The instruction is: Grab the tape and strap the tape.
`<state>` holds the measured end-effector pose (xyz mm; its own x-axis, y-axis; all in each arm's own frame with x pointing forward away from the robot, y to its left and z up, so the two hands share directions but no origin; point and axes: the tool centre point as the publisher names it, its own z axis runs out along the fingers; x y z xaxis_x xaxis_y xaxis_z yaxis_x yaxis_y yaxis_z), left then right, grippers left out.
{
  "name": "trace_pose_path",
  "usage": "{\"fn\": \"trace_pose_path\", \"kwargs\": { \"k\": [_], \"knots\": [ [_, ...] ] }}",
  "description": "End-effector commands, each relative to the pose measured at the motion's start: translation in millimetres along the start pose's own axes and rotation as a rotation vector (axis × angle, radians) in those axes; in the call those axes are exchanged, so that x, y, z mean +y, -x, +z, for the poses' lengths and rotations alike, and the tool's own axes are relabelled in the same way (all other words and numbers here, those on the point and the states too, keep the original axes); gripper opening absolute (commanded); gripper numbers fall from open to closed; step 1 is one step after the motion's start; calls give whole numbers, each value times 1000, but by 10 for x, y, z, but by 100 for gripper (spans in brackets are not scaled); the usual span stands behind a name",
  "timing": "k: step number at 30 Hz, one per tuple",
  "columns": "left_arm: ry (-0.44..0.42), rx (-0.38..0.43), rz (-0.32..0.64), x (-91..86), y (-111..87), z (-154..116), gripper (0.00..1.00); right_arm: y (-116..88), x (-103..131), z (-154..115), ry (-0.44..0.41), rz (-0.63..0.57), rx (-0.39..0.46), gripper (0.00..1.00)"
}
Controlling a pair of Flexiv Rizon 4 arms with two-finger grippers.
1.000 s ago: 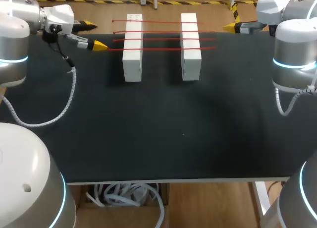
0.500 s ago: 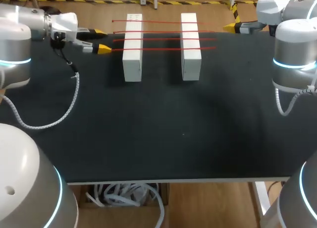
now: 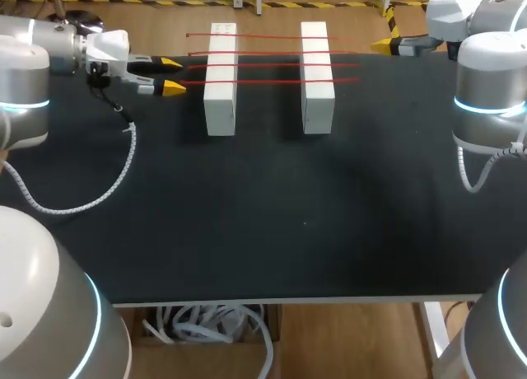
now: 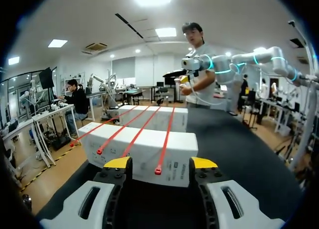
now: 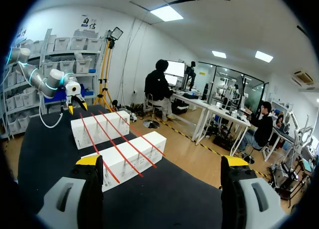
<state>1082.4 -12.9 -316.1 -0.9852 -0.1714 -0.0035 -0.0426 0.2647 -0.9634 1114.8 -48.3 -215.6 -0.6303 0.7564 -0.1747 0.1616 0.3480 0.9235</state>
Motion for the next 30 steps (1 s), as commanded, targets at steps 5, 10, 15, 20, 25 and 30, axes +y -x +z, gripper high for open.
{"fn": "trace_pose_path", "kwargs": {
  "k": [5,10,15,20,25,30],
  "knots": [
    [-41,14,6,85,22,73,49,5,-3,-7,1,0,2,100],
    [-53,13,6,101,19,99,48,5,-3,-7,1,0,2,100],
    [-81,24,2,125,-20,117,47,5,-3,-7,1,0,2,100],
    [-96,39,12,116,-44,134,44,5,-3,-7,1,0,2,100],
    [-106,43,20,99,-27,129,43,5,-3,-7,1,0,2,100],
    [-104,52,25,91,-17,120,39,5,-3,-7,1,0,2,100]
  ]
}}
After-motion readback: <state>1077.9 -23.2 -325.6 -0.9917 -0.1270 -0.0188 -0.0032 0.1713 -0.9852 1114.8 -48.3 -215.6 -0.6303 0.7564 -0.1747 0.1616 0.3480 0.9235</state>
